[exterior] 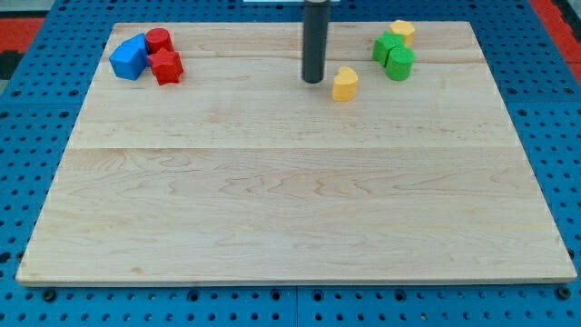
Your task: Move the yellow heart to the bottom of the green circle
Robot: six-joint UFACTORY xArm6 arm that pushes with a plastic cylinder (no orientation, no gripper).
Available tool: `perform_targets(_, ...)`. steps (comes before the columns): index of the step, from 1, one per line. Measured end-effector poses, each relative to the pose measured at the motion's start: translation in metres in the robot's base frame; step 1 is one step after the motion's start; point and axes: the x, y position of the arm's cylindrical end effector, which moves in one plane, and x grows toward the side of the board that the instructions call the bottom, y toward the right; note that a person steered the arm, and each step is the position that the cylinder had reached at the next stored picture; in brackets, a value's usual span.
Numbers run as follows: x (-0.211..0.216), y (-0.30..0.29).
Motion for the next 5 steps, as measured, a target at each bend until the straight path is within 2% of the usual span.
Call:
perform_targets(2,0.021,0.056)
perform_targets(3,0.013,0.065)
perform_targets(5,0.011,0.122)
